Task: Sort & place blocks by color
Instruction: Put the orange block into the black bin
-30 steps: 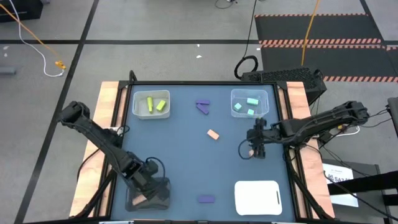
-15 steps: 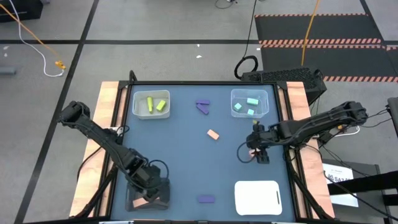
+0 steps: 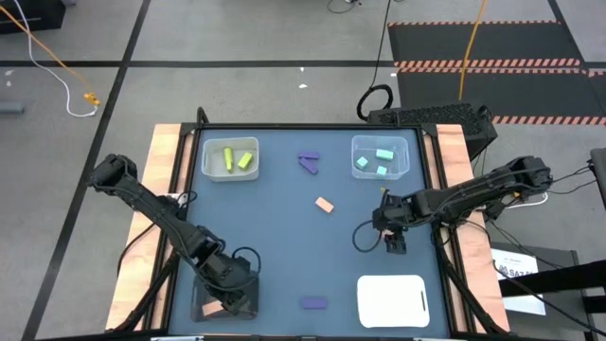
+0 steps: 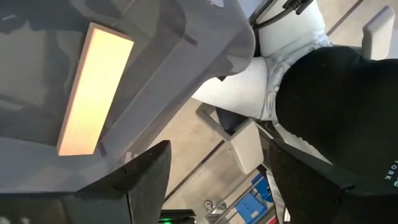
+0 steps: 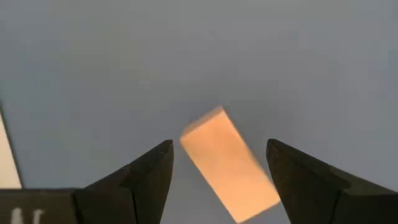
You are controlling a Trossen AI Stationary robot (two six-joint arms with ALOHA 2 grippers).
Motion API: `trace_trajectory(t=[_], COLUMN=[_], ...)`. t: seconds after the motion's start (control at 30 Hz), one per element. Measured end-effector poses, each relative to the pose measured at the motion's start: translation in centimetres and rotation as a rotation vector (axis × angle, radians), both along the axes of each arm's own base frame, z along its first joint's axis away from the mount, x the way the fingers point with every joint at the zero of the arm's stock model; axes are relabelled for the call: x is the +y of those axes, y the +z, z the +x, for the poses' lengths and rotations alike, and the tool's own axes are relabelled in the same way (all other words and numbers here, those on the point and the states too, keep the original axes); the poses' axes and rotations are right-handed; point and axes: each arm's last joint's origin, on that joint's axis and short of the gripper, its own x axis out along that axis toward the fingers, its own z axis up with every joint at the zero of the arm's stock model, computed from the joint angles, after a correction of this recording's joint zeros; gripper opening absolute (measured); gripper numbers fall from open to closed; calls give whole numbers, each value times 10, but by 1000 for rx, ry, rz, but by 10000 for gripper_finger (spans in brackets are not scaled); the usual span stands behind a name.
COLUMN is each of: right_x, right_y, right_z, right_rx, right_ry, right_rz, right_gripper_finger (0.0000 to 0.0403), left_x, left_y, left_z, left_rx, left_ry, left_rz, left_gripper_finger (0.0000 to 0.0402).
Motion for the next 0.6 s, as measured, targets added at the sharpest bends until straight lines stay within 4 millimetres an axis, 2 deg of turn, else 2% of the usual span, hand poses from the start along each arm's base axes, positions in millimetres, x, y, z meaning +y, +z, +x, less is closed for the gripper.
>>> trace_trajectory(t=[0.17, 0.37, 0.6], right_x=[-3, -2, -1], right_y=[-2, -11, -26], right_z=[-7, -2, 4], right_rx=[70, 107, 185], right_ry=[27, 42, 68], right_rz=[-62, -81, -96], right_gripper_finger=[247, 242, 181], left_x=[0, 0, -2], left_y=[0, 2, 16], left_z=[0, 3, 20], left_rx=[-1, -22, -239], left_ry=[0, 10, 12], left_rz=[-1, -19, -127], left_gripper_finger=[258, 259, 253])
